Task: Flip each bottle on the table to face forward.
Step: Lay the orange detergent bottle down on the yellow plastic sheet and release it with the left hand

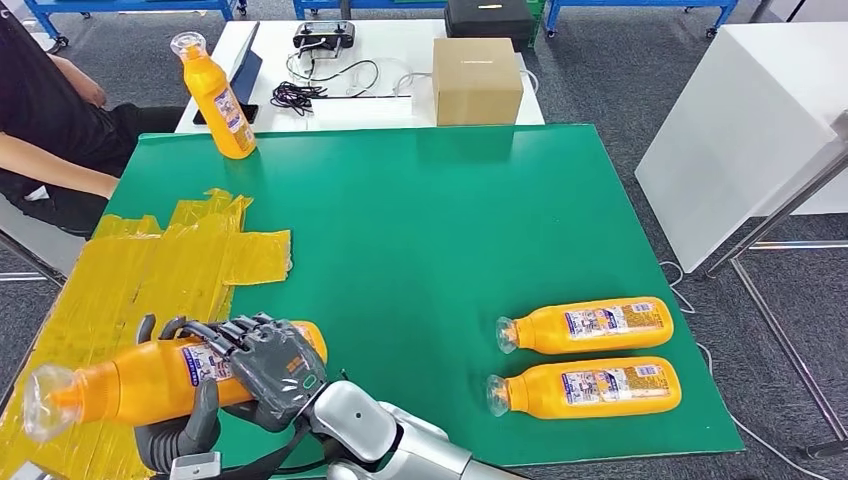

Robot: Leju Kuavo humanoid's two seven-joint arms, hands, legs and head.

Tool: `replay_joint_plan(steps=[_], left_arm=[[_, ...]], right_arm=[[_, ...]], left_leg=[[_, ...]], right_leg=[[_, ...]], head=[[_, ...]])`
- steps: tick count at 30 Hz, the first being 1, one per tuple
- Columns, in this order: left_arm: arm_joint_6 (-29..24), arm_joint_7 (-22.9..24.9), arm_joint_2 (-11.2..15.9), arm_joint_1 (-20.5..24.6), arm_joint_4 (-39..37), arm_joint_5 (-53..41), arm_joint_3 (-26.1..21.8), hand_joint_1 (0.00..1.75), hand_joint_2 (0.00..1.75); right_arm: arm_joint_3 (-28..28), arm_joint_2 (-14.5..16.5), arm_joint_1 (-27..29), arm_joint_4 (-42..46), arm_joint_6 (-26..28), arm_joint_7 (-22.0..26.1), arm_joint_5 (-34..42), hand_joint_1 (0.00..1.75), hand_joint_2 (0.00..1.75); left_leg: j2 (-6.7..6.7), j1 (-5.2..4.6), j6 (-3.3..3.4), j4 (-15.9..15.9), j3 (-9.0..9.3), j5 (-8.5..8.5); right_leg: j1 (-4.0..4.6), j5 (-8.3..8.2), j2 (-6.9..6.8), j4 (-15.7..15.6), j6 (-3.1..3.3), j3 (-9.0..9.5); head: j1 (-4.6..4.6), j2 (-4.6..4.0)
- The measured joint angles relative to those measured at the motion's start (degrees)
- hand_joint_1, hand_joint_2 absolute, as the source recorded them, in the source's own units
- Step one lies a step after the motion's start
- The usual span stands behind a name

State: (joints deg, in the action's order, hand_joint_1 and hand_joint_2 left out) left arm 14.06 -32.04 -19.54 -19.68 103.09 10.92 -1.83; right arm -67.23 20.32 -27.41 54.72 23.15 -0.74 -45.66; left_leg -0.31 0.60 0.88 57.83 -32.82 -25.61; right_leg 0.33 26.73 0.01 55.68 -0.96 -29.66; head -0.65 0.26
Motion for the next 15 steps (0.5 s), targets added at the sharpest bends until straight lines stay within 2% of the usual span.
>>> replay_joint_plan(steps=[9,10,12,13,14,15], left_arm=[[-1.0,-0.1,0.0,-0.1,0.0,-1.4,-0.7,1.75,1.75],[-1.2,-0.1,0.0,-0.1,0.0,-1.5,-0.8,1.75,1.75],[-1.6,-0.2,0.0,0.0,0.0,-1.8,-0.9,1.75,1.75],[-1.8,-0.2,0.0,0.1,0.0,-1.9,-1.0,1.75,1.75],[-1.9,-0.2,0.0,0.2,0.0,-2.1,-1.0,1.75,1.75],[-2.0,-0.2,0.0,0.4,0.0,-2.2,-1.1,1.75,1.75]], right_arm=[[-1.0,0.3,-0.8,-1.3,0.0,-0.4,0.7,1.75,1.75],[-1.1,0.4,-0.8,-1.4,0.0,-0.5,0.7,1.4,1.75],[-1.2,0.4,-0.9,-1.7,0.2,-0.7,0.8,0.53,1.75],[-1.2,0.5,-0.9,-1.9,0.5,-0.9,0.8,0.1,1.31],[-1.2,0.5,-0.9,-2.1,1.1,-1.0,0.6,0.0,0.87],[-1.2,0.5,-0.8,-2.4,1.8,-1.0,0.4,0.0,0.44]], left_leg=[[0.0,0.0,0.0,0.0,0.0,0.0],[0.01,0.0,0.0,0.0,0.0,0.0],[0.01,0.0,0.0,0.0,-0.01,0.0],[0.01,0.0,0.0,0.0,-0.01,0.0],[0.01,0.0,0.0,0.0,-0.01,0.0],[0.01,0.0,0.0,0.0,-0.01,0.0]], right_leg=[[0.0,0.0,0.0,0.0,0.0,-0.02],[0.0,0.0,0.0,0.0,0.0,-0.02],[0.0,0.0,0.0,0.0,0.0,-0.03],[0.0,0.0,0.0,0.0,0.0,-0.04],[0.0,0.0,0.0,0.0,0.0,-0.04],[0.0,0.0,0.0,0.0,0.0,-0.05]], head=[[0.0,0.0],[0.01,0.0],[0.01,0.0],[0.0,0.0],[0.01,0.0],[0.0,0.0]])
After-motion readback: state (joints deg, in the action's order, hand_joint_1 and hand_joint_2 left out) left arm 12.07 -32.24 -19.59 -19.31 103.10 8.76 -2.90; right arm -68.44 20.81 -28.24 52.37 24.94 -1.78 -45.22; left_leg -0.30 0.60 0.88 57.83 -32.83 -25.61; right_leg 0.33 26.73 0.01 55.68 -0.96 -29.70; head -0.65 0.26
